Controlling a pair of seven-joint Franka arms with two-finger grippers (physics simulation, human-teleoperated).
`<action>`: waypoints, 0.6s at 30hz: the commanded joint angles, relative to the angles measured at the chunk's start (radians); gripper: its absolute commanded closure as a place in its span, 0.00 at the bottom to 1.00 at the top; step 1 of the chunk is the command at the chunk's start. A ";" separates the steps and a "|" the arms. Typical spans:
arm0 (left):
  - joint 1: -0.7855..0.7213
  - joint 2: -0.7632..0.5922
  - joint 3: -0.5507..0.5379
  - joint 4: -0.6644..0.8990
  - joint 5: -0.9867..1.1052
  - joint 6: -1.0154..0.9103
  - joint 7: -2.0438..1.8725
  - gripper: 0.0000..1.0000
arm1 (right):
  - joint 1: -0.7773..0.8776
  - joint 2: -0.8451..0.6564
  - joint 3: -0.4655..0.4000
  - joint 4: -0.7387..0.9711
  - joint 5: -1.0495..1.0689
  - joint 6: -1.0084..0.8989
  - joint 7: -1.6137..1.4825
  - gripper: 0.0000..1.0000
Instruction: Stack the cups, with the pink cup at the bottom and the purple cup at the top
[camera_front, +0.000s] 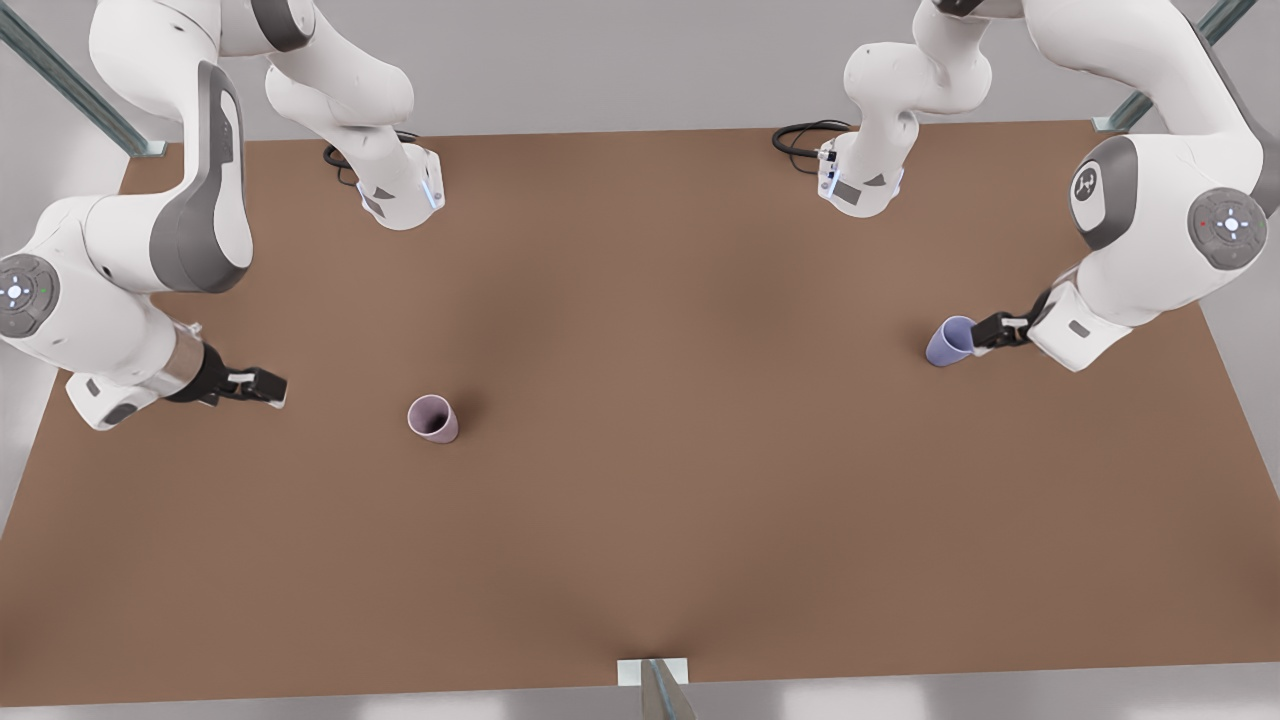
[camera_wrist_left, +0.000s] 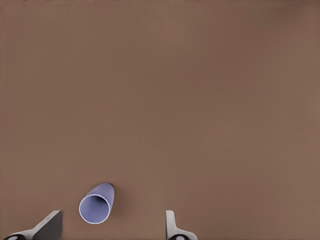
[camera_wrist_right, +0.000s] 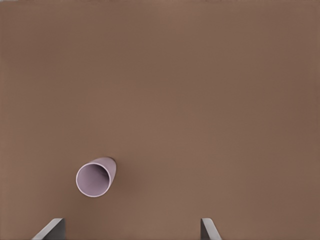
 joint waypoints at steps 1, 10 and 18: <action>0.001 0.000 0.000 0.001 0.002 0.035 -0.017 0.00 | -0.006 -0.002 0.000 -0.001 -0.001 0.045 0.027 0.00; 0.009 0.048 0.077 -0.003 -0.003 0.006 -0.016 0.00 | 0.051 0.014 0.020 -0.175 0.016 0.194 0.043 0.00; 0.009 0.034 0.077 -0.001 -0.003 -0.037 -0.011 0.00 | 0.135 0.086 0.020 -0.437 0.061 0.557 0.152 0.00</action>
